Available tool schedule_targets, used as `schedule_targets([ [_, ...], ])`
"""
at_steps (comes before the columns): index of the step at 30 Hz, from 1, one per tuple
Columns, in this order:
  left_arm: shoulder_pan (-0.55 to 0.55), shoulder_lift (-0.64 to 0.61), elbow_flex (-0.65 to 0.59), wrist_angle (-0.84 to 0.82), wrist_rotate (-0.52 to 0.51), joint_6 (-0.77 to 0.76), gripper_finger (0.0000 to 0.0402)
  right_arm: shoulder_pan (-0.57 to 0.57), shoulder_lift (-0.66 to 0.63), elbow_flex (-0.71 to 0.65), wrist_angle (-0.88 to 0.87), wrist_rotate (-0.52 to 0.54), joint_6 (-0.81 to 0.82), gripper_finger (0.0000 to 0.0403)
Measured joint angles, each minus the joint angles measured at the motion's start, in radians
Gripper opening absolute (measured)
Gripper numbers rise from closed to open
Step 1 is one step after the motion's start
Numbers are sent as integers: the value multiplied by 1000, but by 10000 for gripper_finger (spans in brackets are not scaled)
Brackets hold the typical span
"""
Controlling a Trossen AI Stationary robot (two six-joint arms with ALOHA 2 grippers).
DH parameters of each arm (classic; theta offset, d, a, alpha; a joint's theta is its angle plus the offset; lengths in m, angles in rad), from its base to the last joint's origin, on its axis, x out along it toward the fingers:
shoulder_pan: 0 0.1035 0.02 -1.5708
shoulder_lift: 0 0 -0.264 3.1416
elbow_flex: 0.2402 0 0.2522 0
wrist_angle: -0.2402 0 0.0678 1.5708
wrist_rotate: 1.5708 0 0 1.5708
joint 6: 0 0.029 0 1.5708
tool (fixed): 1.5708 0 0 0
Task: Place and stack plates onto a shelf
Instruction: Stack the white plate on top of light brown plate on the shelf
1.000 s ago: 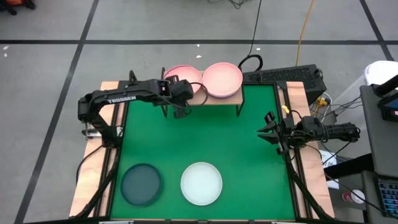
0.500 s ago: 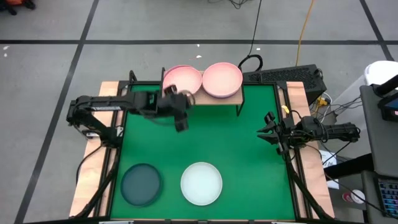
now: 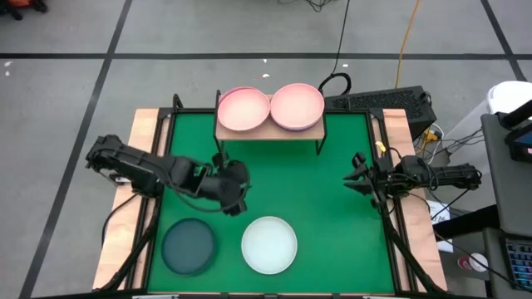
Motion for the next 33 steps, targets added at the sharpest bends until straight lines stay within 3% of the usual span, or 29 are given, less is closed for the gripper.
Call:
schedule_targets([
  [5,-68,1,-116,-2,2,-170,193,0,0,0,-23,-47,34,80],
  [12,-126,2,-361,43,212,-358,193,0,0,0,-19,-38,-6,80],
  [19,-140,3,-489,75,273,-420,193,0,0,0,-37,-46,3,80],
  [25,-139,2,-497,118,212,-388,193,0,75,-16,12,-69,-55,80],
  [33,-114,-128,-497,110,11,-342,193,0,408,26,146,-41,-250,80],
])
